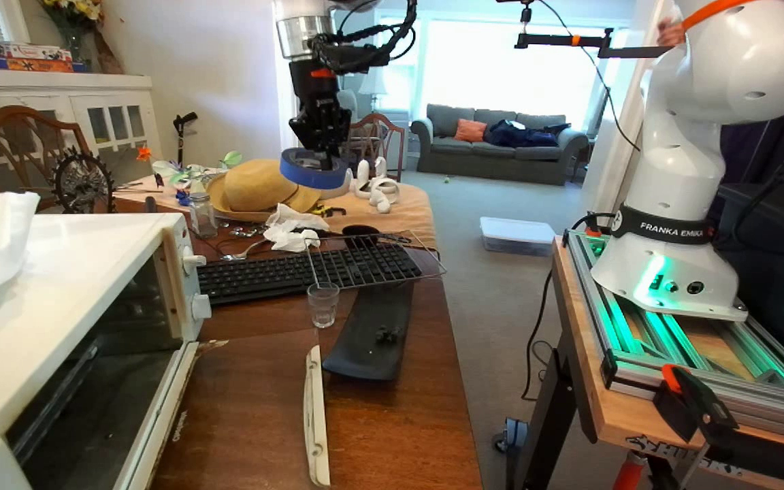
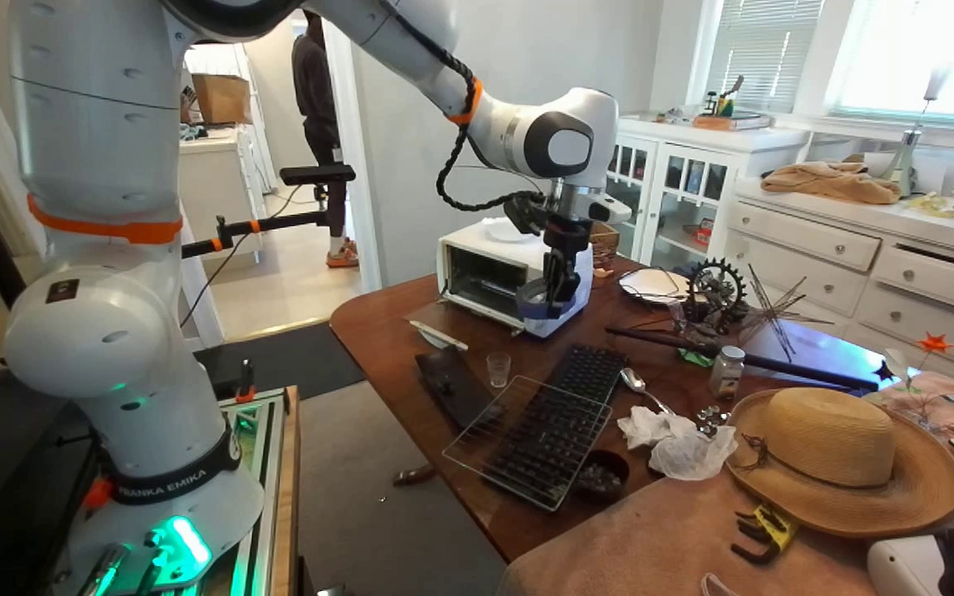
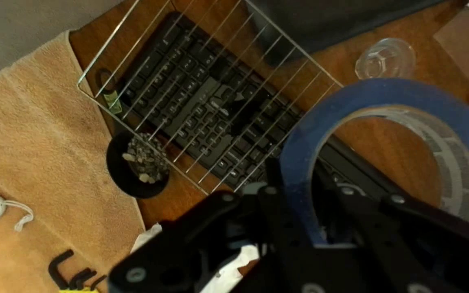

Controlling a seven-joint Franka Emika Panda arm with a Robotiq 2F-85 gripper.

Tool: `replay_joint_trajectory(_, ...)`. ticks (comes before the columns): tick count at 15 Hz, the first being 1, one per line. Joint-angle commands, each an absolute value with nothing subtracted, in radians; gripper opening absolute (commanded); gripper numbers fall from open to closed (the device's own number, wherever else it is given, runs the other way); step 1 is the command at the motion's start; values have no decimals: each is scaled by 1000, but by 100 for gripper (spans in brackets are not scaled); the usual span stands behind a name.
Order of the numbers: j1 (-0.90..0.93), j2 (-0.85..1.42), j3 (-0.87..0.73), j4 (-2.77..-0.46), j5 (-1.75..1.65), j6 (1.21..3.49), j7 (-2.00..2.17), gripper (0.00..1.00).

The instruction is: Put the masking tape on the microwave

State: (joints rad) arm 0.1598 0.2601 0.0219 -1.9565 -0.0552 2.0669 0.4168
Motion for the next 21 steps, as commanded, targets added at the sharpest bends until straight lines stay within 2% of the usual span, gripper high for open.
replay_joint_trajectory(1, 153, 259, 28, -1955, -59, 2065, 420, 21)
replay_joint_trajectory(4, 154, 268, 27, -1967, -60, 2066, 421, 21)
replay_joint_trajectory(5, 154, 271, 27, -1967, -61, 2066, 421, 5)
replay_joint_trajectory(11, 162, 389, 26, -1681, -175, 2010, 332, 5)
replay_joint_trajectory(21, 209, 759, 148, -1135, -116, 1797, -136, 5)
